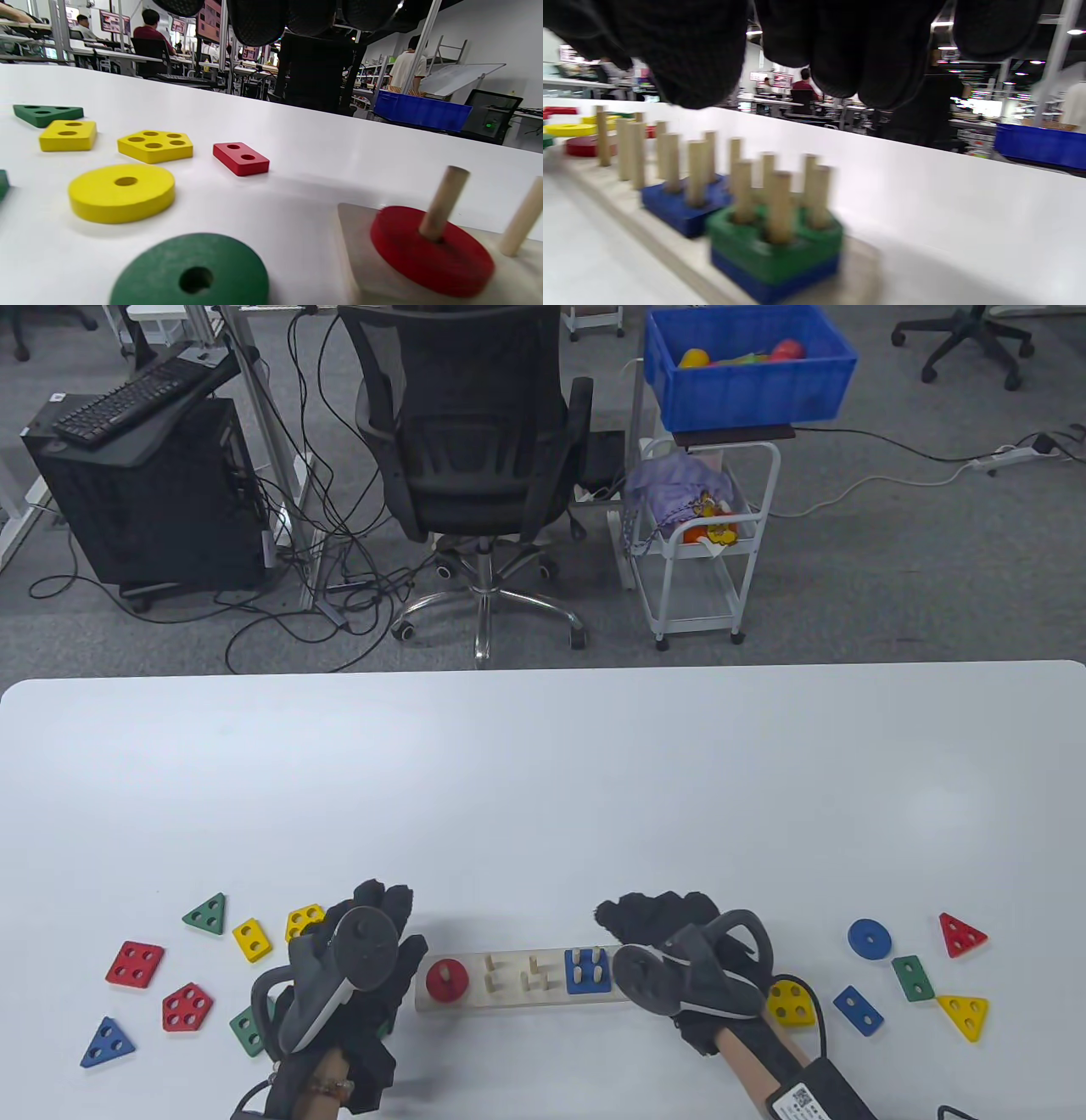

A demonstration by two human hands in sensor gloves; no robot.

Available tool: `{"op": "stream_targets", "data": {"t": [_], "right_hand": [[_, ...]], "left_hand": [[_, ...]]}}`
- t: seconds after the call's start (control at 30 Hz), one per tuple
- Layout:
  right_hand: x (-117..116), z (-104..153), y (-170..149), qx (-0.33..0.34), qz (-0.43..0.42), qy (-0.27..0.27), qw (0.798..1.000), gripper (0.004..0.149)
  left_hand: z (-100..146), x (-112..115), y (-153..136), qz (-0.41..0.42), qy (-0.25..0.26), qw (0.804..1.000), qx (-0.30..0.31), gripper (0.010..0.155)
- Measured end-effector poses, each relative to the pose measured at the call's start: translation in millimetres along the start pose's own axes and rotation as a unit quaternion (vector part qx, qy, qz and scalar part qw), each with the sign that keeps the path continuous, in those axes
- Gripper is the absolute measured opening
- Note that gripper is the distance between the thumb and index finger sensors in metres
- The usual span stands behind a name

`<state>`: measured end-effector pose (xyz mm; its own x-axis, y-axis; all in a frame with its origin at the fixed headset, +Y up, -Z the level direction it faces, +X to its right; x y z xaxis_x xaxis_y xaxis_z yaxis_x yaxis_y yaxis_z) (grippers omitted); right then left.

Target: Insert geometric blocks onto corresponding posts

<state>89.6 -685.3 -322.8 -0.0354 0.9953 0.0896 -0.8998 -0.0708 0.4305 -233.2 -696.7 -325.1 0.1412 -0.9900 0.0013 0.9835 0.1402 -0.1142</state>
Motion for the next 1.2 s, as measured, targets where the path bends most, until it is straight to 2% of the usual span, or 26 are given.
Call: {"op": "stream_targets", "data": {"t": [0.1, 0.23, 0.33, 0.47, 0.53, 0.67, 0.8, 1.0, 1.2], "right_hand": [[-3, 13, -39, -0.046, -0.021, 0.04, 0.998, 0.062], [-14, 29, -84, -0.105, -0.064, 0.146, 0.982, 0.057], [-27, 35, -96, -0.138, -0.026, 0.212, 0.967, 0.061], [-57, 43, -100, -0.166, 0.032, 0.342, 0.925, 0.069], [-69, 44, -99, -0.174, 0.059, 0.366, 0.912, 0.073], [-86, 44, -97, -0.179, 0.102, 0.393, 0.896, 0.078], [-94, 44, -98, -0.183, 0.118, 0.397, 0.891, 0.084], [-96, 39, -99, -0.167, 0.134, 0.356, 0.909, 0.08], [-95, 40, -102, -0.159, 0.111, 0.335, 0.922, 0.081]], "left_hand": [[-2, -2, -5, 0.003, 0.003, 1.0, -0.006, 0.066], [-2, -2, -7, 0.001, 0.003, 1.0, -0.009, 0.066], [-2, -2, -7, 0.0, 0.002, 1.0, -0.009, 0.066], [-2, -1, -7, -0.004, -0.001, 1.0, -0.01, 0.066], [-2, -1, -8, -0.005, -0.002, 1.0, -0.011, 0.066], [-2, -1, -7, -0.007, -0.005, 1.0, -0.012, 0.066], [-2, -1, -8, -0.006, -0.005, 1.0, -0.012, 0.066], [-3, 0, -9, -0.005, -0.005, 1.0, -0.012, 0.066], [-3, 2, -8, -0.006, -0.006, 1.0, -0.01, 0.066]]}}
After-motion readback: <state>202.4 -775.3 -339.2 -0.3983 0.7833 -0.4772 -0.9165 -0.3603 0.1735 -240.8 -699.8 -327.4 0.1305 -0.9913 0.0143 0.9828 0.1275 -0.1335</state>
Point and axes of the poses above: the tracker on the back of each hand, its own y axis roughly to the thumb side, its own z axis roughly from the fingertips to the wrist, x = y × z, the point moved 5 cm from there along -z, roughly from the wrist to the fingertips, and after that the axes turned 3 degrees about y, right-handed, at the moved point
